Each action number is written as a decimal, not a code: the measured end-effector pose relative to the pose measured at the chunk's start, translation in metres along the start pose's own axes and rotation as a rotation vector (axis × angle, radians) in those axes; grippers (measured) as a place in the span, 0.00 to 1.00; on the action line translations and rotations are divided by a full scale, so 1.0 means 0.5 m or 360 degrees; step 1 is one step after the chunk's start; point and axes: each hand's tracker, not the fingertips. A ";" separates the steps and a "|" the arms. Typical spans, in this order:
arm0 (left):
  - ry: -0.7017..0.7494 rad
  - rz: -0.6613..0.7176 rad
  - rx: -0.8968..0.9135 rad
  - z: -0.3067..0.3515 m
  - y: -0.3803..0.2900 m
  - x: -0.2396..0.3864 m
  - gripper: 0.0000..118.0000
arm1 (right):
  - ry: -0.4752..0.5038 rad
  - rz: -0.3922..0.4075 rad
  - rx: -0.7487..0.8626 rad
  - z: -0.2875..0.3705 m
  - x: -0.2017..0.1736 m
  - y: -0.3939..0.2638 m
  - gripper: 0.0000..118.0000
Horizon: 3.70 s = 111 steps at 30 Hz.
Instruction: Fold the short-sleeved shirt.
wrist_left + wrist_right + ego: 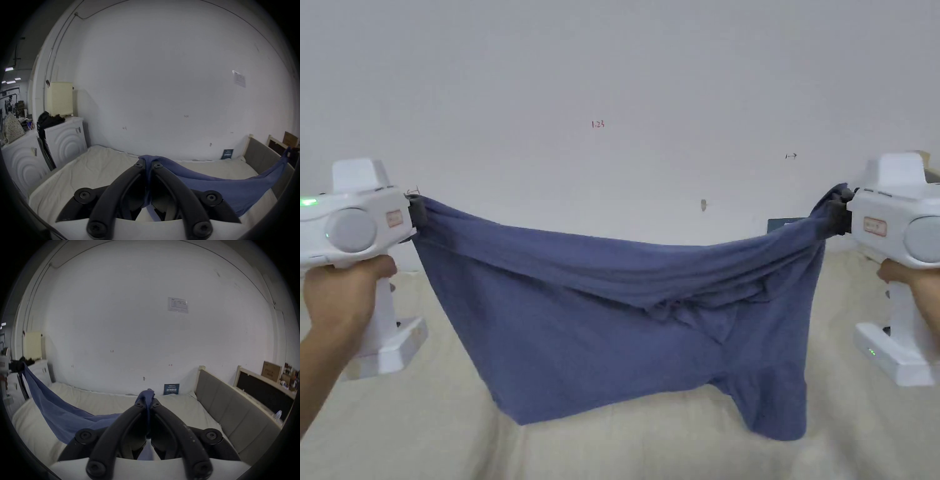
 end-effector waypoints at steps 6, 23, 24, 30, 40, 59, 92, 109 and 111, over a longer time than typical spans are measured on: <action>0.0078 -0.0027 -0.0033 -0.054 -0.048 -0.002 0.05 | 0.0032 -0.0091 -0.0034 -0.060 -0.006 -0.049 0.04; 0.0100 -0.0122 -0.0784 0.055 -0.620 -0.111 0.05 | -0.0004 -0.0066 -0.0622 0.073 -0.056 -0.519 0.04; 0.0108 -0.0121 -0.0833 0.081 -0.654 -0.123 0.05 | -0.0003 -0.0058 -0.0660 0.086 -0.040 -0.552 0.04; 0.0093 -0.0146 -0.0987 0.293 -0.761 -0.153 0.05 | -0.0025 -0.0038 -0.0826 0.230 -0.039 -0.689 0.04; 0.0103 -0.0226 -0.1238 0.440 -0.863 -0.234 0.05 | -0.0092 -0.0090 -0.1233 0.380 -0.046 -0.850 0.04; -0.0182 0.0075 -0.0348 0.468 -0.536 -0.069 0.97 | -0.0092 -0.0002 -0.0224 0.453 -0.118 -0.493 0.93; -0.0332 -0.0130 -0.0721 -0.058 -0.502 0.049 0.00 | -0.0167 0.0121 0.0067 0.265 -0.151 -0.417 0.01; -0.0122 -0.0098 -0.1258 -0.343 -0.707 0.046 0.60 | -0.0274 0.0055 -0.0300 0.093 -0.082 -0.551 0.01; -0.0145 -0.0116 -0.1217 -0.336 -0.698 0.062 0.46 | -0.0269 0.0027 -0.0364 0.077 -0.068 -0.560 0.02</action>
